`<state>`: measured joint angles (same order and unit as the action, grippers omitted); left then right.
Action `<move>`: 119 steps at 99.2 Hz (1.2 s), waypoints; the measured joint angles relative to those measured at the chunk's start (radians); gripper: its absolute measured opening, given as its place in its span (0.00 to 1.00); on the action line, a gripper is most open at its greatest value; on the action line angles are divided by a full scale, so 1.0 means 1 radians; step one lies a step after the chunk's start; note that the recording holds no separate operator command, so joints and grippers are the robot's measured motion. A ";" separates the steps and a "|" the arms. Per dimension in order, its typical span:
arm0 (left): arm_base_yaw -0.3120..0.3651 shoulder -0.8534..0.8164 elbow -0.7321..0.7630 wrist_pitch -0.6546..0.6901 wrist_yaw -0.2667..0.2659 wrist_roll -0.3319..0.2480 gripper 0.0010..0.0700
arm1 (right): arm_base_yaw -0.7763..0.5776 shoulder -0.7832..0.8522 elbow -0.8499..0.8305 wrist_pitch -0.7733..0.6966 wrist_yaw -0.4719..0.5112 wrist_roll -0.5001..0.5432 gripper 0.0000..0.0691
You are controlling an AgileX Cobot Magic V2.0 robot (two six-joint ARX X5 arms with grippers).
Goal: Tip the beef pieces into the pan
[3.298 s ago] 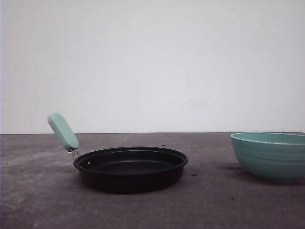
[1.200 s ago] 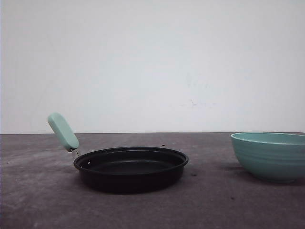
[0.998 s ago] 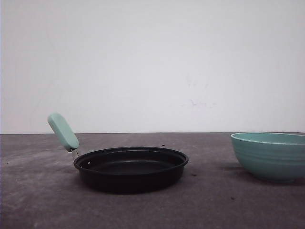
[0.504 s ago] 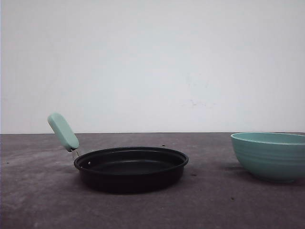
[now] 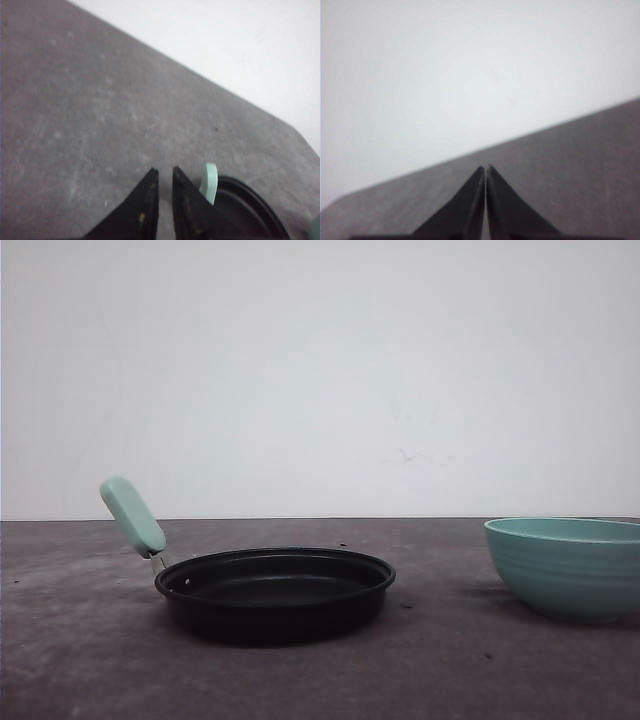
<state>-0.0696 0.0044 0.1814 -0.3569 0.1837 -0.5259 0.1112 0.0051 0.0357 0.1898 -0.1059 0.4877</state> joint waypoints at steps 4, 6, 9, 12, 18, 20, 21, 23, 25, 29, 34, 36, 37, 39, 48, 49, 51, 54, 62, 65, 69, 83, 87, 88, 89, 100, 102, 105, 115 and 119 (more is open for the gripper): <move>0.000 0.000 0.000 -0.006 0.000 0.000 0.02 | 0.000 0.000 0.000 0.024 -0.009 0.001 0.01; 0.000 0.000 0.000 -0.009 0.000 0.000 0.02 | 0.000 0.000 0.000 0.037 -0.016 0.003 0.01; 0.000 0.000 0.000 -0.012 0.000 0.000 0.02 | 0.000 0.000 0.000 0.061 -0.026 0.008 0.01; 0.000 0.000 0.000 -0.015 0.000 0.000 0.02 | 0.000 0.000 0.000 0.082 -0.029 0.013 0.01; 0.000 0.000 0.000 -0.024 0.000 0.000 0.02 | 0.000 0.000 0.000 0.107 -0.031 0.027 0.01; 0.000 0.000 0.000 -0.028 0.000 0.000 0.02 | 0.000 0.000 0.000 0.109 -0.031 0.032 0.01; 0.000 0.000 0.000 -0.029 0.000 0.000 0.02 | 0.000 0.000 0.000 0.111 -0.031 0.035 0.01; 0.000 0.000 0.000 -0.033 0.000 0.000 0.02 | 0.000 0.000 0.000 0.112 -0.033 0.038 0.01; 0.000 0.000 0.000 -0.036 0.000 0.000 0.02 | 0.000 0.000 0.000 0.114 -0.037 0.042 0.01; 0.000 0.000 0.000 -0.042 0.000 0.000 0.02 | 0.000 0.000 0.000 0.116 -0.058 0.045 0.01; 0.000 0.000 0.000 -0.045 0.000 0.000 0.02 | 0.000 0.000 0.000 0.115 -0.089 0.046 0.01; 0.000 0.000 0.000 -0.046 -0.001 0.000 0.02 | 0.000 0.000 0.000 0.115 -0.091 0.046 0.01; 0.000 0.000 0.000 -0.046 -0.001 0.000 0.02 | 0.000 0.000 0.000 0.114 -0.093 0.046 0.01; 0.000 0.000 0.000 -0.047 -0.001 0.000 0.02 | 0.000 0.000 0.000 0.114 -0.098 0.048 0.01; 0.000 0.000 0.000 -0.046 -0.001 0.000 0.02 | 0.000 0.000 0.000 0.115 -0.109 0.068 0.01; 0.000 0.000 0.000 -0.046 -0.001 0.000 0.02 | 0.000 0.000 0.000 0.115 -0.113 0.071 0.01; 0.000 0.000 0.000 -0.045 -0.001 0.000 0.02 | 0.000 0.000 0.000 0.116 -0.122 0.078 0.01; 0.000 0.000 0.000 -0.042 0.002 -0.004 0.02 | 0.000 0.000 0.000 0.120 -0.137 0.093 0.01; 0.000 0.002 0.005 -0.019 0.040 -0.032 0.02 | 0.000 0.000 0.003 0.131 -0.155 0.124 0.01; 0.000 0.006 0.016 -0.011 0.057 -0.050 0.02 | 0.000 0.000 0.014 0.115 -0.156 0.130 0.01; 0.000 0.023 0.045 0.005 0.071 -0.071 0.02 | 0.000 0.000 0.039 0.072 -0.156 0.133 0.01; -0.001 0.151 0.238 0.009 0.044 -0.047 0.02 | 0.000 0.055 0.240 -0.167 -0.131 0.078 0.01; -0.003 0.214 0.304 0.006 0.019 -0.011 0.02 | 0.000 0.087 0.308 -0.238 -0.115 0.040 0.01; -0.003 0.221 0.312 0.006 0.016 -0.007 0.02 | 0.000 0.096 0.325 -0.254 -0.111 0.030 0.01; -0.004 0.245 0.333 0.001 0.006 0.006 0.02 | 0.000 0.105 0.342 -0.270 -0.106 0.020 0.01; -0.008 0.429 0.486 -0.047 -0.026 0.100 0.02 | 0.000 0.227 0.521 -0.412 -0.097 -0.083 0.01; -0.008 0.464 0.513 -0.056 -0.027 0.116 0.02 | 0.000 0.248 0.550 -0.429 -0.096 -0.099 0.01; -0.008 0.511 0.556 -0.070 -0.027 0.135 0.02 | 0.000 0.277 0.593 -0.450 -0.095 -0.119 0.01; -0.012 0.649 0.688 -0.076 -0.028 0.180 0.02 | 0.000 0.353 0.720 -0.468 -0.107 -0.149 0.01; -0.014 0.687 0.731 -0.074 -0.028 0.193 0.02 | 0.000 0.372 0.756 -0.452 -0.111 -0.150 0.01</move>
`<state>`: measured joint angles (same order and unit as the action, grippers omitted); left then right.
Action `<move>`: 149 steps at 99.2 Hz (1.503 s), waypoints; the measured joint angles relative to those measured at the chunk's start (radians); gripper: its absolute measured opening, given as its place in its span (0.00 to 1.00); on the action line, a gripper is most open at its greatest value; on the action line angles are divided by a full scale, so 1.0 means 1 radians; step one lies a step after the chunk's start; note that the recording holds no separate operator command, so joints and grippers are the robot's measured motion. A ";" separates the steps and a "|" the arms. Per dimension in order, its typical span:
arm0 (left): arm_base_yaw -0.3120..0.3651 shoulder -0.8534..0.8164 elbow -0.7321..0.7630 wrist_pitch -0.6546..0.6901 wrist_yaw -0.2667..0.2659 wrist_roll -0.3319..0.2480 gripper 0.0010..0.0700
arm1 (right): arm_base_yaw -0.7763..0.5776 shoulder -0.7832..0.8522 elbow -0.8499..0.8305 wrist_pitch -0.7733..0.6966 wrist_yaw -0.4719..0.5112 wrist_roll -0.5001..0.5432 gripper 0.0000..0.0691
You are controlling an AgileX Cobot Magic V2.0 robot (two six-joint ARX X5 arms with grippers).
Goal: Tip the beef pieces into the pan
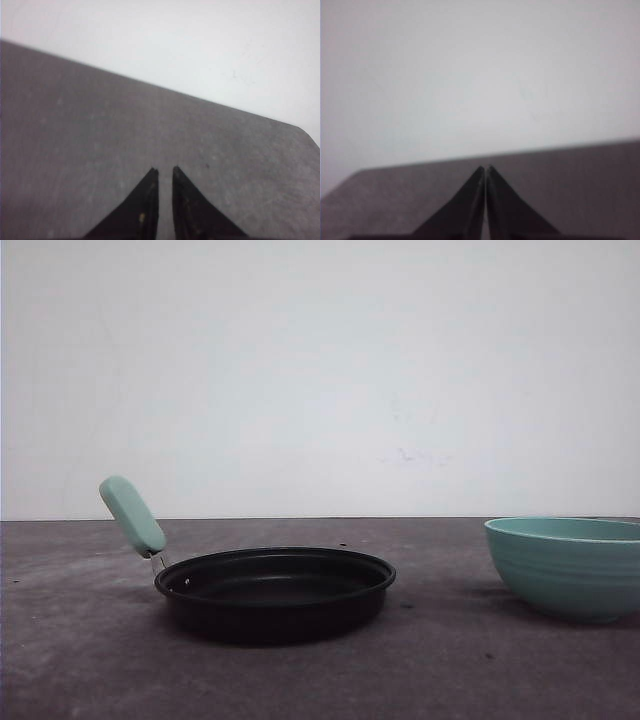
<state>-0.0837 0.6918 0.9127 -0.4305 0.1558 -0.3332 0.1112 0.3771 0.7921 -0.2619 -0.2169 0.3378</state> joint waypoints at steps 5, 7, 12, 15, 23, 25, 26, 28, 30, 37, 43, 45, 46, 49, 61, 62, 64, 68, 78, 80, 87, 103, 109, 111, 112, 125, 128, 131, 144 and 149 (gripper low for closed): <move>0.000 0.035 0.045 0.003 0.001 0.008 0.02 | 0.000 0.013 0.027 0.021 -0.008 0.003 0.01; 0.000 0.046 0.060 0.009 0.002 0.008 0.02 | 0.000 0.014 0.034 0.027 -0.015 0.003 0.01; 0.000 0.072 0.088 0.021 0.006 0.009 0.02 | 0.000 0.015 0.039 0.035 -0.022 0.003 0.01; 0.000 0.086 0.100 0.024 0.010 0.008 0.02 | 0.000 0.015 0.038 0.028 -0.024 0.003 0.01; 0.000 0.114 0.106 0.008 0.065 0.005 0.03 | 0.000 0.019 0.036 -0.020 -0.024 0.003 0.01; 0.000 0.120 0.105 -0.001 0.082 0.002 0.03 | 0.000 0.020 0.035 -0.032 -0.024 0.003 0.01; 0.000 0.122 0.105 -0.005 0.090 0.000 0.04 | 0.000 0.021 0.035 -0.038 -0.024 0.003 0.01; 0.000 0.126 0.103 -0.012 0.106 -0.003 0.04 | 0.000 0.021 0.035 -0.051 -0.024 0.002 0.01; 0.000 0.129 0.102 -0.016 0.121 -0.007 0.04 | 0.000 0.022 0.035 -0.062 -0.024 0.002 0.01; 0.000 0.130 0.101 -0.014 0.164 -0.019 0.07 | 0.000 0.023 0.035 -0.096 -0.024 -0.002 0.07; 0.000 0.124 0.101 -0.006 0.191 -0.023 0.12 | 0.000 0.023 0.035 -0.120 -0.023 -0.008 0.22; 0.000 0.122 0.101 -0.004 0.197 -0.025 0.14 | 0.000 0.023 0.035 -0.129 -0.022 -0.009 0.27; 0.000 0.121 0.101 -0.003 0.200 -0.026 0.16 | 0.000 0.023 0.035 -0.134 -0.021 -0.010 0.29; 0.000 0.119 0.101 -0.002 0.211 -0.026 0.21 | 0.000 0.023 0.035 -0.147 -0.019 -0.013 0.35; 0.000 0.118 0.101 -0.018 0.226 -0.027 0.56 | 0.000 0.023 0.035 -0.199 -0.018 -0.035 0.51; 0.000 0.118 0.101 -0.021 0.227 -0.026 0.58 | 0.000 0.023 0.035 -0.203 -0.018 -0.037 0.52; 0.000 0.119 0.101 -0.026 0.227 -0.027 0.62 | 0.000 0.023 0.035 -0.212 -0.015 -0.042 0.54; 0.000 0.119 0.101 -0.042 0.227 -0.027 0.67 | 0.000 0.023 0.035 -0.230 -0.003 -0.048 0.61; 0.000 0.119 0.101 -0.078 0.227 -0.026 0.71 | 0.000 0.023 0.035 -0.273 0.043 -0.054 0.87; 0.000 0.119 0.101 -0.085 0.227 -0.026 0.72 | 0.000 0.025 0.035 -0.279 0.051 -0.054 0.92; -0.001 0.119 0.101 -0.100 0.226 -0.024 0.72 | 0.000 0.035 0.035 -0.290 0.059 -0.060 0.99; -0.036 0.120 0.101 -0.072 0.209 -0.025 0.71 | 0.000 0.072 0.035 -0.309 0.060 -0.072 0.99; -0.045 0.125 0.101 -0.050 0.203 -0.030 0.68 | 0.000 0.081 0.035 -0.314 0.060 -0.072 0.99; -0.046 0.128 0.101 -0.047 0.201 -0.035 0.68 | 0.000 0.084 0.035 -0.314 0.060 -0.072 0.99; -0.046 0.130 0.101 -0.047 0.201 -0.039 0.68 | 0.000 0.085 0.035 -0.314 0.060 -0.072 0.99; -0.052 0.188 0.074 -0.039 0.193 -0.089 0.68 | 0.000 0.099 0.035 -0.314 0.060 -0.072 0.99; -0.053 0.206 0.056 -0.037 0.193 -0.101 0.70 | 0.000 0.103 0.035 -0.314 0.060 -0.072 0.99; -0.056 0.227 0.036 -0.037 0.192 -0.112 0.72 | 0.000 0.105 0.035 -0.314 0.060 -0.072 0.99; -0.086 0.323 -0.063 -0.006 0.190 -0.182 0.83 | 0.000 0.109 0.035 -0.322 0.060 -0.071 0.99; -0.103 0.353 -0.090 0.017 0.190 -0.206 0.84 | 0.000 0.109 0.035 -0.327 0.060 -0.071 0.99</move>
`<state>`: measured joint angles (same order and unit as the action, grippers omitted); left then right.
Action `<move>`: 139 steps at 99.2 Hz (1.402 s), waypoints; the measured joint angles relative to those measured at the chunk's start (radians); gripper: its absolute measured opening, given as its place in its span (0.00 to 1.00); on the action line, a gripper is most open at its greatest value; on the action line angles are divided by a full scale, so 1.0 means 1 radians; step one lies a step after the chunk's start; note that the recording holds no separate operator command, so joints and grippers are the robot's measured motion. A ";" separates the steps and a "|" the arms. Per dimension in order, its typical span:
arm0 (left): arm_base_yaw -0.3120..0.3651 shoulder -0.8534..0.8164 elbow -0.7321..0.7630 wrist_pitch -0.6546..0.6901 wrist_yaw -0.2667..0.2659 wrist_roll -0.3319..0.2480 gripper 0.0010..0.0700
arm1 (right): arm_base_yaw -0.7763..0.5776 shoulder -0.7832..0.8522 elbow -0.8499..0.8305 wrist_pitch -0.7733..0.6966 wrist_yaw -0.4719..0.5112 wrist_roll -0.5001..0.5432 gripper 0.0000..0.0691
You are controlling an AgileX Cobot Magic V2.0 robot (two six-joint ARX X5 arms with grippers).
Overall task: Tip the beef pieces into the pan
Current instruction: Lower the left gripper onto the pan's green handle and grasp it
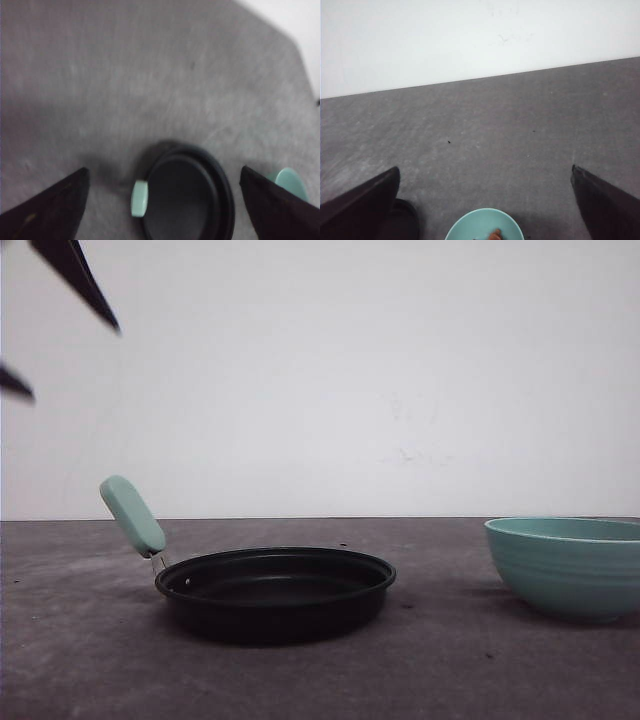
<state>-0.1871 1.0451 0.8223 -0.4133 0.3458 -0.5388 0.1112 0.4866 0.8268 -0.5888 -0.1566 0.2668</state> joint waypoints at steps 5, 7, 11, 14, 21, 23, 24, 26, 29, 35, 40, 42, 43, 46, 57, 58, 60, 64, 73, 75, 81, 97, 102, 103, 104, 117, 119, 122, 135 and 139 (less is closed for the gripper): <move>-0.016 0.032 -0.012 0.018 0.000 -0.021 0.85 | 0.000 0.000 0.000 -0.003 0.000 0.000 0.99; -0.023 0.045 -0.013 0.024 0.000 -0.030 0.85 | 0.000 0.000 0.000 -0.005 0.000 0.000 0.99; -0.034 0.073 -0.013 0.037 -0.002 -0.043 0.85 | 0.000 0.000 0.000 -0.011 0.000 0.000 0.99; -0.043 0.095 -0.013 0.047 -0.004 -0.055 0.85 | 0.000 0.000 0.000 -0.017 0.000 0.000 0.99; -0.064 0.153 -0.013 0.064 -0.008 -0.066 0.85 | 0.000 0.000 0.000 -0.040 0.000 0.000 0.99; -0.071 0.171 -0.013 0.071 -0.008 -0.069 0.85 | 0.000 0.000 0.000 -0.048 0.000 0.000 0.99; -0.075 0.180 -0.013 0.075 -0.008 -0.072 0.85 | 0.000 0.000 0.000 -0.053 0.000 0.000 0.99; -0.082 0.199 -0.013 0.084 -0.008 -0.078 0.85 | 0.000 0.000 0.000 -0.060 0.000 0.000 0.99; -0.091 0.225 -0.013 0.100 -0.008 -0.087 0.85 | 0.000 0.000 0.000 -0.070 0.000 -0.001 0.99; -0.106 0.274 -0.013 0.132 -0.007 -0.112 0.85 | 0.000 0.000 0.000 -0.093 0.000 -0.002 0.99; -0.115 0.312 -0.013 0.153 -0.007 -0.139 0.85 | 0.000 0.000 0.000 -0.112 0.000 -0.003 0.99; -0.117 0.326 -0.013 0.160 -0.007 -0.149 0.85 | 0.000 0.000 0.000 -0.119 0.000 -0.004 0.99; -0.118 0.332 -0.013 0.163 -0.007 -0.154 0.85 | 0.000 0.000 0.000 -0.124 0.000 -0.005 0.99; -0.119 0.351 -0.013 0.169 -0.007 -0.166 0.85 | 0.000 0.000 0.000 -0.134 0.000 -0.005 0.99; -0.123 0.407 -0.013 0.183 -0.017 -0.192 0.85 | 0.000 0.000 0.000 -0.167 0.000 -0.007 0.99; -0.124 0.411 -0.013 0.184 -0.019 -0.194 0.85 | 0.000 0.000 0.000 -0.171 0.000 -0.007 0.99; -0.124 0.418 -0.013 0.187 -0.023 -0.196 0.85 | 0.000 0.000 0.000 -0.177 0.000 -0.008 0.99; -0.126 0.430 -0.013 0.197 -0.029 -0.204 0.85 | 0.000 0.000 0.000 -0.190 0.000 -0.008 0.99; -0.131 0.454 -0.013 0.216 -0.031 -0.217 0.85 | 0.000 0.000 0.000 -0.214 0.005 -0.008 0.99; -0.133 0.459 -0.013 0.217 -0.032 -0.220 0.85 | 0.000 0.000 0.000 -0.216 0.008 -0.008 0.99; -0.142 0.475 -0.013 0.217 -0.039 -0.225 0.84 | 0.000 0.000 0.000 -0.217 0.026 -0.008 0.99; -0.160 0.512 -0.012 0.218 -0.058 -0.237 0.65 | 0.000 0.000 0.000 -0.217 0.052 -0.008 0.99; -0.160 0.515 -0.012 0.220 -0.060 -0.238 0.60 | 0.000 0.000 0.000 -0.217 0.053 -0.008 0.99; -0.160 0.517 -0.012 0.221 -0.060 -0.239 0.59 | 0.000 0.000 0.000 -0.217 0.053 -0.008 0.99; -0.160 0.518 -0.012 0.222 -0.060 -0.239 0.58 | 0.000 0.000 0.000 -0.217 0.053 -0.008 0.99; -0.162 0.520 -0.012 0.237 -0.062 -0.240 0.42 | 0.000 0.000 0.000 -0.217 0.053 -0.008 0.99; -0.163 0.521 -0.012 0.243 -0.060 -0.240 0.37 | 0.000 0.000 0.000 -0.217 0.053 -0.008 0.99; -0.163 0.521 -0.012 0.257 -0.049 -0.236 0.29 | 0.000 0.000 0.000 -0.217 0.053 -0.008 0.99; -0.172 0.518 0.002 0.287 -0.036 -0.240 0.17 | 0.000 0.000 0.000 -0.217 0.056 -0.008 0.99; -0.170 0.519 0.002 0.286 -0.035 -0.241 0.17 | 0.000 0.000 0.000 -0.218 0.056 -0.008 0.99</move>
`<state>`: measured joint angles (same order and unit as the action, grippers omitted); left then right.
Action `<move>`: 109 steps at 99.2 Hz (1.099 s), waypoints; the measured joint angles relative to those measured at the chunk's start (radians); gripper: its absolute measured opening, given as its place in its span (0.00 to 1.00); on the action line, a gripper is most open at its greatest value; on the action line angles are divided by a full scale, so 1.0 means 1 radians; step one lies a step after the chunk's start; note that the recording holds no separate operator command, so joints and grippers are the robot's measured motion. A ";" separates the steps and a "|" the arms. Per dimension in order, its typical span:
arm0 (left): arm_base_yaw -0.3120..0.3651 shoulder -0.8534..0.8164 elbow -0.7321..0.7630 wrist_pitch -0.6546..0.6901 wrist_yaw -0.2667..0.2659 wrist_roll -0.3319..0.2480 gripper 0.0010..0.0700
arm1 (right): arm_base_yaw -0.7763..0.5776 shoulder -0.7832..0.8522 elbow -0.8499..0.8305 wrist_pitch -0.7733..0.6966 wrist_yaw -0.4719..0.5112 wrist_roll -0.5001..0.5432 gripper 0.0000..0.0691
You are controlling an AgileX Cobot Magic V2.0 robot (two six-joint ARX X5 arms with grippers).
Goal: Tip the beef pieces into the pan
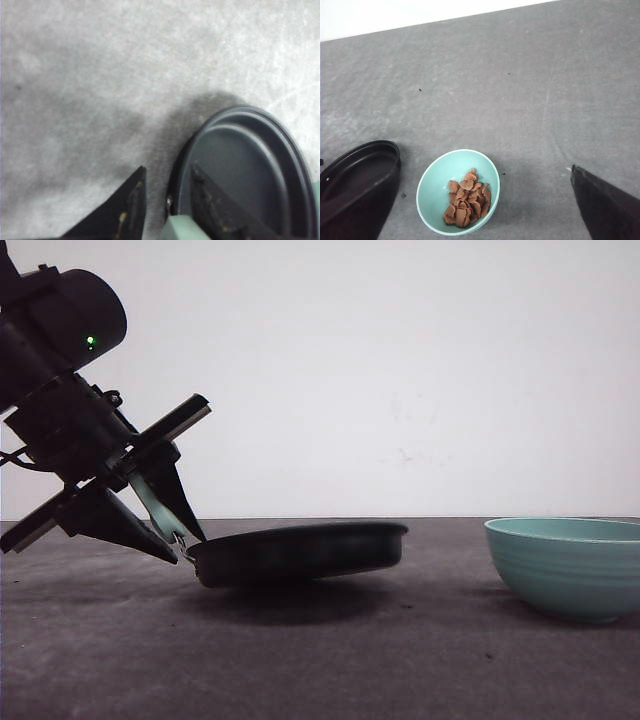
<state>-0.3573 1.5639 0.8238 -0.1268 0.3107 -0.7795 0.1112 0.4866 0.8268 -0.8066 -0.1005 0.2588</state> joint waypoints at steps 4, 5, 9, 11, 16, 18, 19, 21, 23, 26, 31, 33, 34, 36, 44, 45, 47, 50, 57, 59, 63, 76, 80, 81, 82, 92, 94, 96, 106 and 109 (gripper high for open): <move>0.001 0.000 0.000 0.001 0.002 0.001 0.17 | 0.000 0.001 0.000 -0.004 0.000 0.000 0.99; 0.001 0.000 0.000 0.001 0.002 0.001 0.17 | 0.000 0.002 0.000 -0.005 0.000 0.000 0.99; 0.000 -0.002 0.000 0.000 0.002 0.001 0.17 | 0.000 0.008 0.000 -0.014 0.000 0.000 0.98; 0.000 -0.002 0.000 0.000 0.003 0.001 0.17 | 0.000 0.013 0.000 -0.020 0.000 0.000 0.97; 0.000 -0.011 0.000 -0.004 0.002 0.001 0.17 | 0.000 0.035 0.000 -0.035 0.000 0.000 0.95; -0.001 -0.016 -0.001 -0.007 0.002 0.001 0.17 | 0.000 0.048 0.000 -0.041 0.001 0.000 0.94; -0.001 -0.019 -0.002 -0.008 0.002 0.001 0.17 | 0.000 0.055 0.000 -0.043 0.001 0.000 0.93; -0.003 -0.027 -0.003 -0.012 0.000 0.001 0.17 | 0.000 0.071 0.000 -0.047 0.003 0.000 0.92; -0.007 -0.036 -0.005 -0.017 -0.002 0.001 0.17 | 0.000 0.089 0.000 -0.049 0.006 0.000 0.91; -0.009 -0.049 -0.006 -0.024 -0.005 0.001 0.17 | 0.000 0.116 0.000 -0.049 0.011 0.000 0.89; -0.019 -0.072 -0.010 -0.032 -0.012 0.002 0.17 | 0.000 0.163 0.000 -0.042 0.014 0.000 0.84; -0.025 -0.085 -0.010 -0.034 -0.015 0.001 0.17 | 0.000 0.191 0.000 -0.034 0.014 0.000 0.80; -0.027 -0.090 -0.011 -0.033 -0.014 0.001 0.17 | 0.000 0.202 0.000 -0.031 0.014 0.000 0.78; -0.033 -0.101 -0.011 -0.033 -0.014 0.002 0.17 | 0.000 0.225 0.000 -0.022 0.014 0.000 0.73; -0.057 -0.145 -0.011 -0.032 -0.012 0.002 0.17 | 0.000 0.321 0.000 0.018 0.014 0.000 0.53; -0.060 -0.151 -0.011 -0.032 -0.012 0.002 0.17 | 0.000 0.335 0.000 0.023 0.014 0.000 0.51; -0.065 -0.162 -0.011 -0.032 -0.010 0.003 0.17 | 0.000 0.362 0.000 0.033 0.014 0.000 0.47; -0.072 -0.177 -0.011 -0.032 -0.006 0.004 0.17 | 0.000 0.401 0.000 0.045 0.014 0.000 0.43; -0.086 -0.203 -0.011 -0.029 0.006 0.005 0.17 | 0.000 0.495 0.000 0.074 0.009 0.000 0.39; -0.089 -0.209 -0.011 -0.029 0.010 0.006 0.17 | 0.000 0.523 0.000 0.082 0.002 0.000 0.38; -0.093 -0.218 -0.011 -0.030 0.018 0.009 0.17 | 0.000 0.575 0.000 0.099 -0.010 0.000 0.37; -0.105 -0.241 -0.011 -0.030 0.040 0.013 0.17 | 0.000 0.724 0.000 0.128 -0.039 0.000 0.36; -0.106 -0.248 -0.011 -0.031 0.042 0.017 0.17 | 0.000 0.761 0.000 0.132 -0.048 0.001 0.36; -0.106 -0.249 -0.011 -0.031 0.042 0.018 0.17 | 0.000 0.768 0.000 0.133 -0.053 0.001 0.36; -0.106 -0.250 -0.011 -0.031 0.043 0.019 0.17 | 0.000 0.775 0.000 0.134 -0.058 0.001 0.36; -0.108 -0.263 -0.011 -0.031 0.045 0.028 0.17 | 0.000 0.828 0.000 0.149 -0.087 0.003 0.36; -0.108 -0.265 -0.011 -0.030 0.045 0.028 0.17 | 0.000 0.835 0.000 0.152 -0.088 0.003 0.36; -0.108 -0.266 -0.011 -0.030 0.046 0.029 0.17 | 0.000 0.842 0.000 0.156 -0.088 0.004 0.36; -0.108 -0.266 -0.011 -0.033 0.046 0.031 0.17 | 0.000 0.872 0.000 0.177 -0.096 0.007 0.32; -0.108 -0.266 -0.011 -0.034 0.048 0.031 0.17 | 0.000 0.880 0.000 0.183 -0.104 0.007 0.30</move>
<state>-0.4656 1.2984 0.8131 -0.1604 0.3588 -0.7483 0.1108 1.3663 0.8265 -0.6235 -0.2047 0.2661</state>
